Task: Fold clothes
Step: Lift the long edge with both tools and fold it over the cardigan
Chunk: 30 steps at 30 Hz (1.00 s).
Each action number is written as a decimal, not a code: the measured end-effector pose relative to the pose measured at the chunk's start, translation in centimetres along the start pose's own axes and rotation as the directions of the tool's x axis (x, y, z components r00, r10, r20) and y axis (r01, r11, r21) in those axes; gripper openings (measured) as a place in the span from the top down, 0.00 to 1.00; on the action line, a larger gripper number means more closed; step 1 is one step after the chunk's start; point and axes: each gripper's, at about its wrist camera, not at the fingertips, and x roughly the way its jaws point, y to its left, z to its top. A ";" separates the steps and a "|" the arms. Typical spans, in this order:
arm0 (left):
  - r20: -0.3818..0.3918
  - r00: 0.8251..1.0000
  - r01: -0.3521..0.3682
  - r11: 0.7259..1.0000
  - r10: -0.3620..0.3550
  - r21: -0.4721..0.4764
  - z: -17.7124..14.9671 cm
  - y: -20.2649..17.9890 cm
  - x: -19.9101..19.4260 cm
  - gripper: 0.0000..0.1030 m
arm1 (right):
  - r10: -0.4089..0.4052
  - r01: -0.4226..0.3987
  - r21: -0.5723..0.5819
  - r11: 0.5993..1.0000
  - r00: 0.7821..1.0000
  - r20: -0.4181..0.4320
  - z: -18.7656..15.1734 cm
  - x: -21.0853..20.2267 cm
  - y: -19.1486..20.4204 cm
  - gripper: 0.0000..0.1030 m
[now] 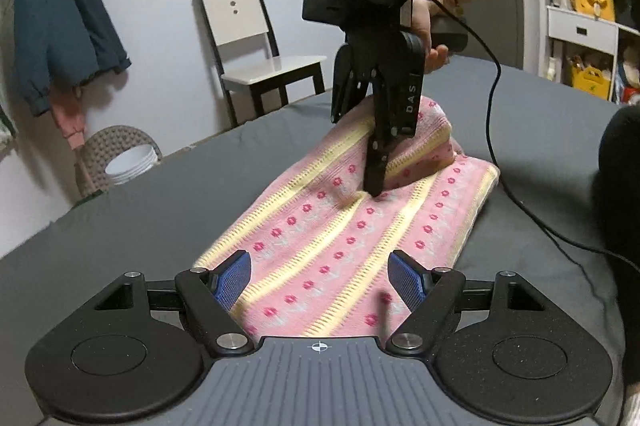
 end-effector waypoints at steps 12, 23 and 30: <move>0.010 0.996 -0.079 0.889 0.093 -0.451 -1.7 4.7 0.4 0.26 | -0.141 0.025 0.356 0.934 0.942 0.305 -6.2 -6.2 -3.5 0.18; -0.036 0.988 -0.116 0.572 0.150 -0.812 -5.0 8.3 3.2 0.26 | -0.472 -0.281 0.798 0.533 0.685 0.556 -16.6 -5.0 1.7 0.15; -0.070 0.988 -0.126 0.441 0.140 -0.889 -7.3 7.5 5.8 0.79 | -0.535 -0.182 0.846 0.501 0.703 0.468 -13.9 -2.8 1.4 0.53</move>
